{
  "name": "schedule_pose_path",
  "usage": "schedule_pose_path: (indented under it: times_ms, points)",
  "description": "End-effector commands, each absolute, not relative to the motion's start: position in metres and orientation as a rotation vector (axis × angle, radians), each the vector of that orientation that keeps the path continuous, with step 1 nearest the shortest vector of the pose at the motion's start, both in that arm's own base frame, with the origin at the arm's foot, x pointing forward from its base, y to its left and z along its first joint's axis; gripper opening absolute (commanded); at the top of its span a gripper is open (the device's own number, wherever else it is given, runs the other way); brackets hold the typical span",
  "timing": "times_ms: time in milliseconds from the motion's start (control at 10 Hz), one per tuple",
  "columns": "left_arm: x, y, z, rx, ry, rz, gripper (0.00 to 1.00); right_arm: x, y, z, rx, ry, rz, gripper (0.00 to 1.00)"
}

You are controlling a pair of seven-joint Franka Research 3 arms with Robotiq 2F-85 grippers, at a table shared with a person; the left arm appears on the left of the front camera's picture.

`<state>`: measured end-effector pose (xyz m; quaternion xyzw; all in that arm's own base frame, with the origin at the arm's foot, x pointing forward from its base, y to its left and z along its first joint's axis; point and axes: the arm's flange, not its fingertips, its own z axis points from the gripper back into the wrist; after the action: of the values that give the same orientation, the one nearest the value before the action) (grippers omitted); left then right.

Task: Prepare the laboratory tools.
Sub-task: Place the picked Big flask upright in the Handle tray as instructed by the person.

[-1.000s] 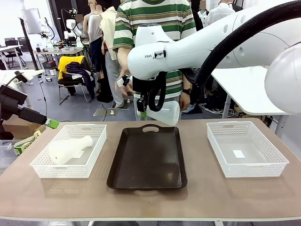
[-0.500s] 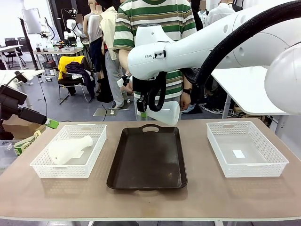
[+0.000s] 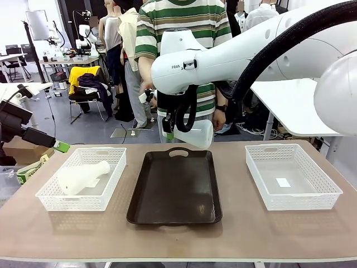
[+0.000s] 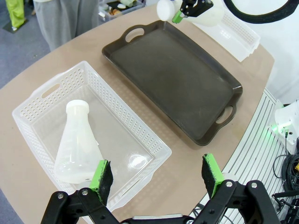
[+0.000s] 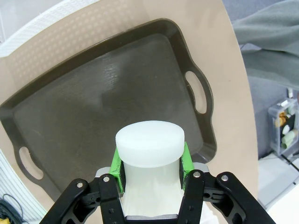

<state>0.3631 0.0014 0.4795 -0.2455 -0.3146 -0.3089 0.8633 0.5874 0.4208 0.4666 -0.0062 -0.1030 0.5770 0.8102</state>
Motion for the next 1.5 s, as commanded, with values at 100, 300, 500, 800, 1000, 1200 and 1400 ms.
schedule_pose_path:
  times_ms: [100,300,500,800,1000,1200,1400]
  points:
    - [0.3649,0.0048,0.4777,-0.532,-0.673,-0.667,1.00,0.5867,0.4213,0.4683,-0.013,-0.231,1.236,0.00]
    - [0.3649,0.0048,0.4777,-0.532,-0.673,-0.667,1.00,0.5867,0.4213,0.4683,-0.013,-0.231,1.236,0.00]
    - [0.3649,0.0048,0.4777,-0.532,-0.673,-0.667,1.00,0.5867,0.4213,0.4683,-0.013,-0.231,1.236,0.00]
    - [0.3649,0.0048,0.4777,-0.532,-0.673,-0.667,1.00,0.5867,0.4213,0.4683,-0.013,-0.231,1.236,0.00]
    - [0.3649,0.0048,0.4777,-0.532,-0.673,-0.667,1.00,0.5867,0.4213,0.4683,-0.013,-0.231,1.236,0.00]
    - [0.3649,0.0048,0.4777,-0.532,-0.673,-0.667,1.00,0.5867,0.4213,0.4683,-0.013,-0.231,1.236,0.00]
    - [0.3649,0.0048,0.4777,-0.532,-0.673,-0.667,1.00,0.5874,0.4208,0.4666,-0.013,-0.220,1.233,0.00]
